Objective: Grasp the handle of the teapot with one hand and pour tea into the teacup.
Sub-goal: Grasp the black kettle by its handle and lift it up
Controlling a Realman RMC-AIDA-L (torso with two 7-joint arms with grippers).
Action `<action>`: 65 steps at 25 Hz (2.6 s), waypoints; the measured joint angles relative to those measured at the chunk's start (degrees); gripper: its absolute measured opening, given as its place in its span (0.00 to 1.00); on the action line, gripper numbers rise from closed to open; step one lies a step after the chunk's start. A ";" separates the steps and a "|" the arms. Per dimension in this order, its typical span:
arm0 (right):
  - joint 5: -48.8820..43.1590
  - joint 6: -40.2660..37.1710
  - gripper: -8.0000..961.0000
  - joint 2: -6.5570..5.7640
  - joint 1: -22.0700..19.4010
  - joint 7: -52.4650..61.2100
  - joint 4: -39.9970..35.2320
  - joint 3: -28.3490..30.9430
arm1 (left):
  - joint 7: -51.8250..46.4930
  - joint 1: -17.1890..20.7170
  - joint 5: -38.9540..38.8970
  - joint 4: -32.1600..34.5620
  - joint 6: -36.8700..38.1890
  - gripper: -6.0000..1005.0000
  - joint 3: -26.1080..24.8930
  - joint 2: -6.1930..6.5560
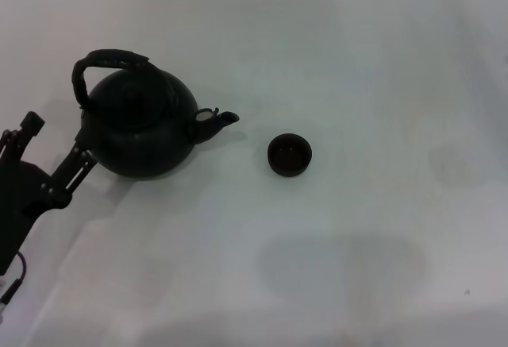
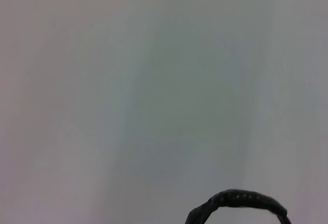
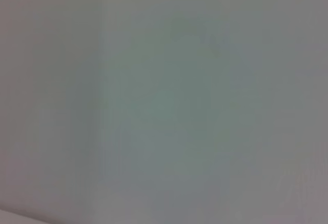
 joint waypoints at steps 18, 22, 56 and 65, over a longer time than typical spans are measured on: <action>0.17 -0.20 0.89 0.00 0.80 -1.46 0.07 -0.43 | -2.00 -2.30 -4.22 3.24 -3.96 0.83 -0.13 0.33; 0.19 0.90 0.89 0.05 0.76 -1.20 0.09 -0.46 | -5.07 -3.40 -3.42 5.41 -6.42 0.82 0.47 0.36; 0.98 3.07 0.89 0.11 0.74 -1.47 1.03 0.05 | -10.92 -9.67 -1.27 7.42 -14.80 0.42 0.03 -0.04; 1.12 2.34 0.89 0.11 0.72 -1.51 1.54 0.09 | -16.96 -10.89 -0.85 9.38 -14.47 0.23 0.50 0.11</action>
